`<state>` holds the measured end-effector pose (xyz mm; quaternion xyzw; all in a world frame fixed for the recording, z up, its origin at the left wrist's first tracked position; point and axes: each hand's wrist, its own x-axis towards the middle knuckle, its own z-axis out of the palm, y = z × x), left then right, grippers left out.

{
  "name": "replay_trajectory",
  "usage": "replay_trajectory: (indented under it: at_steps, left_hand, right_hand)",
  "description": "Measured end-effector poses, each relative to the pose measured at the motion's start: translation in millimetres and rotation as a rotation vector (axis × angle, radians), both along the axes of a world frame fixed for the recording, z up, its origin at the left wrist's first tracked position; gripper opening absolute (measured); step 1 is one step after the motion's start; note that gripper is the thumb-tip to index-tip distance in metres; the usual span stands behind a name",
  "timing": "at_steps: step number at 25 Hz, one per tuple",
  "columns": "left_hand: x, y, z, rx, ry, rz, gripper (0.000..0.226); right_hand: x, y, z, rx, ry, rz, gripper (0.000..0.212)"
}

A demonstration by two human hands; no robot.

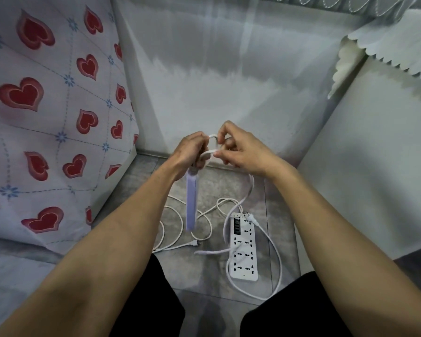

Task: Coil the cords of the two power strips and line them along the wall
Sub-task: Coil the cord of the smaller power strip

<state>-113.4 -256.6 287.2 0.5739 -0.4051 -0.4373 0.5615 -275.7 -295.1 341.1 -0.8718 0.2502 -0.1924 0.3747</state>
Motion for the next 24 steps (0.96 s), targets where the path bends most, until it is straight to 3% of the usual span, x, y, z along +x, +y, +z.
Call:
replay_trajectory:
  at_steps: [4,8,14,17,24]
  left_hand:
    - [-0.7,6.9,10.9,0.117,-0.041,-0.179,0.033]
    - [15.5,20.3,14.9,0.148,-0.069,-0.232,0.043]
    - [20.4,21.7,18.4,0.077,0.271,-0.204,0.05]
    - [23.1,19.1,16.9,0.084,0.366,-0.171,0.049]
    - [21.0,9.9,3.9,0.103,0.388,-0.127,0.045]
  right_hand:
    - [-19.6,-24.4,-7.5,0.271,-0.127,-0.115,0.029]
    - [-53.4,-46.0,-30.0,0.574,-0.272,-0.196,0.018]
    - [-66.5,-49.5,-76.2,0.698,-0.176,-0.362,0.008]
    - [-75.6,-46.9,-90.1,0.614,-0.025,-0.412,0.013]
    - [-46.8,-47.1,-65.0,0.106,0.305,-0.297,0.029]
